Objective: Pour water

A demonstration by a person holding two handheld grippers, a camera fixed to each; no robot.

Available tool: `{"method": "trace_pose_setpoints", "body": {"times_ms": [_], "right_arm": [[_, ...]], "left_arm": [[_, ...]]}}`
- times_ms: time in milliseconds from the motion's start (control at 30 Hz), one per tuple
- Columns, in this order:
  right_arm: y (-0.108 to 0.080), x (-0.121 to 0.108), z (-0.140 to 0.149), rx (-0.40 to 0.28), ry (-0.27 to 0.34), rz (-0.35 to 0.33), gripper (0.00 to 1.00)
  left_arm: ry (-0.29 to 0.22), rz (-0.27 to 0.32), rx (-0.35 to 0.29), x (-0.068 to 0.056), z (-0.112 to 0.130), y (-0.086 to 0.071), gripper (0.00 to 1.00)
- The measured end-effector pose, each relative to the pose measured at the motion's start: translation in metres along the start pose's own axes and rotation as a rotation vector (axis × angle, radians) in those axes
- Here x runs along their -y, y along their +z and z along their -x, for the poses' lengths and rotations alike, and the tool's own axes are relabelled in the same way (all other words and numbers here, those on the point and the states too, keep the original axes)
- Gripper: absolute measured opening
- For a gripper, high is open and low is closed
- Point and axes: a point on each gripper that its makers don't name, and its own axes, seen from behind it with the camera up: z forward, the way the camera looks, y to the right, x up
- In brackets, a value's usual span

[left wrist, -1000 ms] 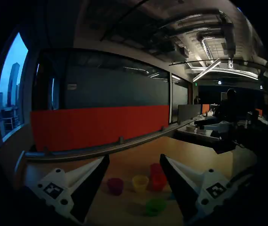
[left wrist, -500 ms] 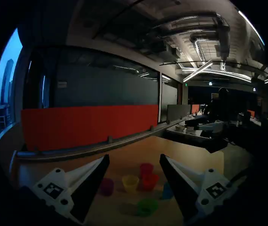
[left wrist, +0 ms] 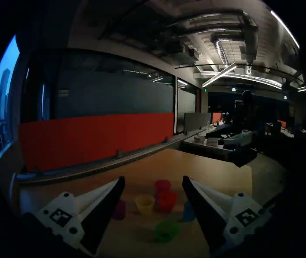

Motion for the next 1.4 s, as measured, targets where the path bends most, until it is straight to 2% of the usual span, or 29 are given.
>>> {"method": "trace_pose_setpoints", "body": {"times_ms": [600,900,1100,1400], "right_arm": [[-0.002,0.020,0.037,0.164,-0.055,-0.113,1.00],[0.000,0.027,0.064,0.236,-0.075,-0.166,1.00],[0.002,0.028,0.077,0.270,-0.123,-0.180,1.00],[0.011,0.031,0.098,0.312,-0.146,-0.205,1.00]], "left_arm": [[0.057,0.061,0.131,-0.009,0.043,-0.001,0.99],[0.089,0.138,0.170,-0.024,0.061,0.000,0.99],[0.115,0.160,0.202,-0.024,0.076,0.005,0.99],[0.148,0.208,0.248,-0.034,0.100,0.012,0.99]]}}
